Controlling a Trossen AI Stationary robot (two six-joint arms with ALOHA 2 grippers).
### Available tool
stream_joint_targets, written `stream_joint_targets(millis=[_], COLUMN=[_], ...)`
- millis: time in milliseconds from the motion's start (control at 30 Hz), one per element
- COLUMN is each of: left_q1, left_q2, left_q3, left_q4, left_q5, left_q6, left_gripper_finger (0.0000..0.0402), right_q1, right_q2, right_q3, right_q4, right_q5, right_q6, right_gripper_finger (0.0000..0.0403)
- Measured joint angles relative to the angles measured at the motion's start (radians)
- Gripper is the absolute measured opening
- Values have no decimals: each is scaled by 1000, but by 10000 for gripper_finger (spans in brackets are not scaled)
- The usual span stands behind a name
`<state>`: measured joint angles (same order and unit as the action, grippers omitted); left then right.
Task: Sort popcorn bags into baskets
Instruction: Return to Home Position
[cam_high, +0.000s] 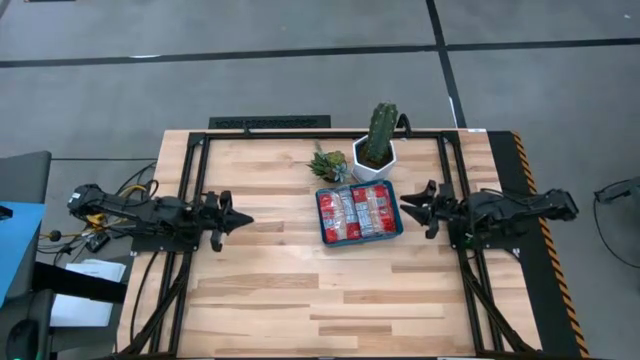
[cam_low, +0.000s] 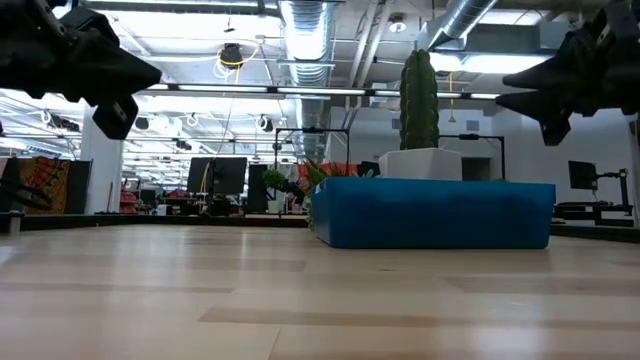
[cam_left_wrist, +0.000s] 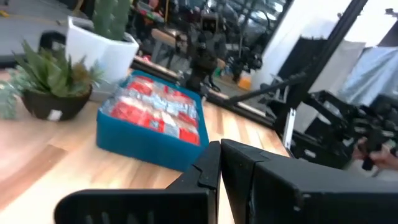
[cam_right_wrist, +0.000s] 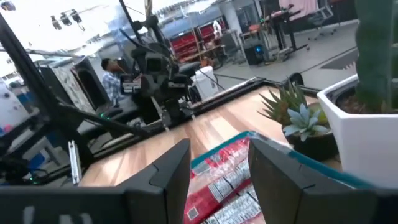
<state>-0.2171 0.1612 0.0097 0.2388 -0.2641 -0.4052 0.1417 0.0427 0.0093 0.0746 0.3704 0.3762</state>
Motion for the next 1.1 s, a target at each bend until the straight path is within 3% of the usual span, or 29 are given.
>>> stream_joint_targets(millis=[133,367,733,967,1100], left_q1=[0,-1,-1,17,33], left_q2=[0,0,11,-163,-155], left_q3=[0,-1,8,10,10], left_q4=[6,-47,-204,-212,-127], left_q5=[-20,-9,-2,35,28], left_q6=[-12,-188,-168,-168,-167], left_gripper_finger=[0,0,0,0,0], right_q1=[0,0,0,0,0], right_q2=[19,23,23,23,23], right_q3=[0,-1,-2,-2,-2], right_q4=[-3,-7,-9,-10,-10], right_q5=[-4,-4,-4,-5,-4], right_q6=[-1,-1,-1,-1,-1], right_gripper_finger=[181,173,179,182,179])
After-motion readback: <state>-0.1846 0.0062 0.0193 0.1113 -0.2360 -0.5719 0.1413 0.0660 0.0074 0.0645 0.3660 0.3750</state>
